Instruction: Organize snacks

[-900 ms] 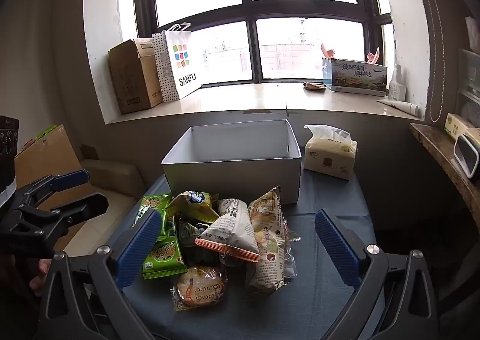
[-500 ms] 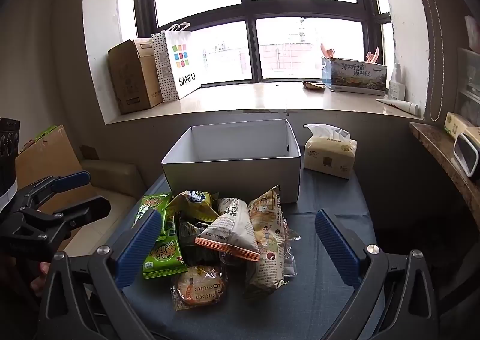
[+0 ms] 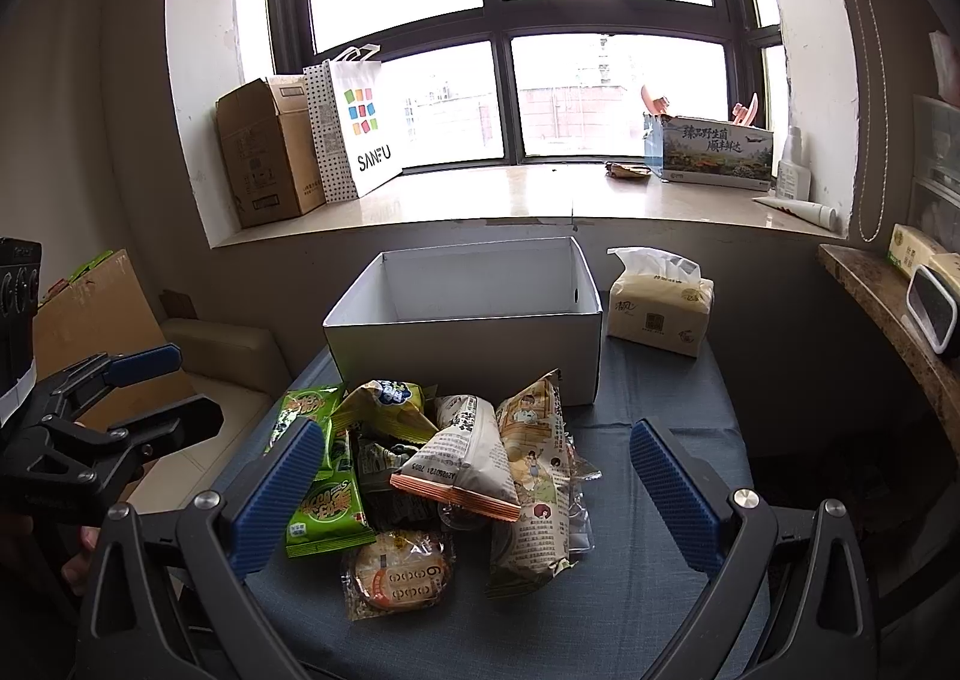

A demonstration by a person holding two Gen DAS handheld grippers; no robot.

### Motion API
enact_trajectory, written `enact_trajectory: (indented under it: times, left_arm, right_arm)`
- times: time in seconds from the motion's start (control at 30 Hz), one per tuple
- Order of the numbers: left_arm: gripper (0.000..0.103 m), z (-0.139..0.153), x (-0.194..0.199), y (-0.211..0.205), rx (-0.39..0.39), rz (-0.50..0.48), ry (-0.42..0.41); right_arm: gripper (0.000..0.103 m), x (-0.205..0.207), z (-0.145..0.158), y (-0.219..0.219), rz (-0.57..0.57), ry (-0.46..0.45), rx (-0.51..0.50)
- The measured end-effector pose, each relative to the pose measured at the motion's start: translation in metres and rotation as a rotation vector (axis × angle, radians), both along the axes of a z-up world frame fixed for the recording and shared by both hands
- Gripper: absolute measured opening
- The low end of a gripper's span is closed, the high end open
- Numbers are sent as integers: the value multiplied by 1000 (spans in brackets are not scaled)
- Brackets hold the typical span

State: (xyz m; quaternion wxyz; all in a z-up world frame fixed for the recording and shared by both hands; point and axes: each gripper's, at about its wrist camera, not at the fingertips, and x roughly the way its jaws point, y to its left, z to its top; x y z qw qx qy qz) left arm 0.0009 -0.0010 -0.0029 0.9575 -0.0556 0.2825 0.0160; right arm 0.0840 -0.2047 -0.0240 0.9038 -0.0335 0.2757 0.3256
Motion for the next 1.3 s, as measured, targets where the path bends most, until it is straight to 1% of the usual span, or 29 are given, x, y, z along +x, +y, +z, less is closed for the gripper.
enact_trajectory:
  times: [1.3]
  left_arm:
    - [103,-4,0,0,6,-3,14]
  right_arm:
    - [103,-1,-2,2,3,2,-8]
